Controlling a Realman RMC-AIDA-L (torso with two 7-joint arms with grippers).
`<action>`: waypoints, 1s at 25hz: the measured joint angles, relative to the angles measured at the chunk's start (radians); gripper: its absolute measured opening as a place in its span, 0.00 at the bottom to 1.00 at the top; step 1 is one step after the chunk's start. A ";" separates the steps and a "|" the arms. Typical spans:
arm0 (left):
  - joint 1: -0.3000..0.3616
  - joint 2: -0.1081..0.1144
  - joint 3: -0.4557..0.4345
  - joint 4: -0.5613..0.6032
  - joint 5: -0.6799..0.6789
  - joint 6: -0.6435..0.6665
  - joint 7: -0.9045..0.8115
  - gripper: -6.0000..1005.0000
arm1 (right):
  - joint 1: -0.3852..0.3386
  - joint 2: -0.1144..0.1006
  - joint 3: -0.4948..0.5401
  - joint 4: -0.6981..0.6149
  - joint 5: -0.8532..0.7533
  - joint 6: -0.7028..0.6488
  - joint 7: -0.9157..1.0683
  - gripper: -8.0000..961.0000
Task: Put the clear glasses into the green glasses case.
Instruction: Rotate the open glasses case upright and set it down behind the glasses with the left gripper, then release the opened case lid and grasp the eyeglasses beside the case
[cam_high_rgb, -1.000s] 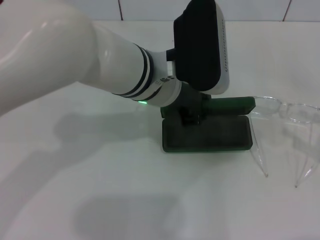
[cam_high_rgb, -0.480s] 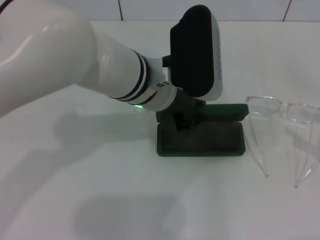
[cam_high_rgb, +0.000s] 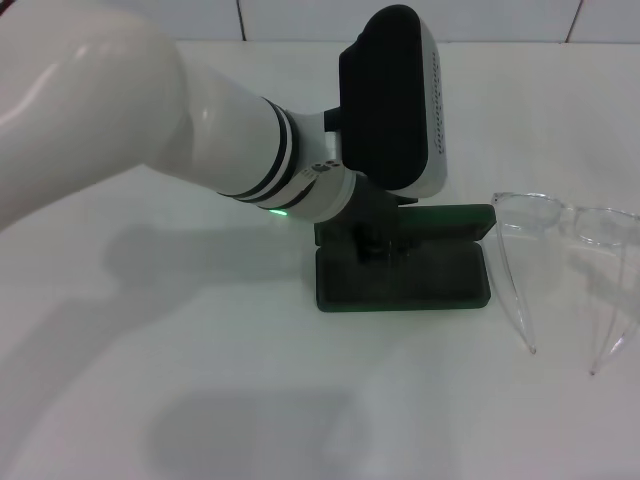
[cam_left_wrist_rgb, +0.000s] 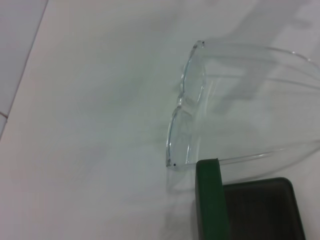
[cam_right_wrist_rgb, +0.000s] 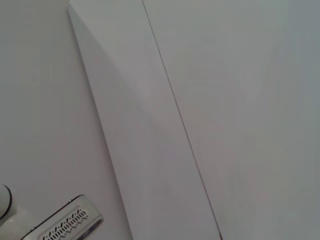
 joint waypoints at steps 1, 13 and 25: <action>-0.001 0.000 -0.001 0.000 -0.003 0.001 0.000 0.34 | -0.001 0.000 0.000 0.000 0.000 0.000 0.000 0.77; 0.120 0.002 -0.176 0.300 -0.107 0.080 -0.087 0.44 | 0.083 -0.001 -0.018 -0.256 -0.225 -0.003 0.243 0.77; 0.481 0.004 -0.561 0.389 -0.844 0.267 0.187 0.43 | 0.309 0.042 -0.092 -0.861 -0.697 0.063 0.724 0.75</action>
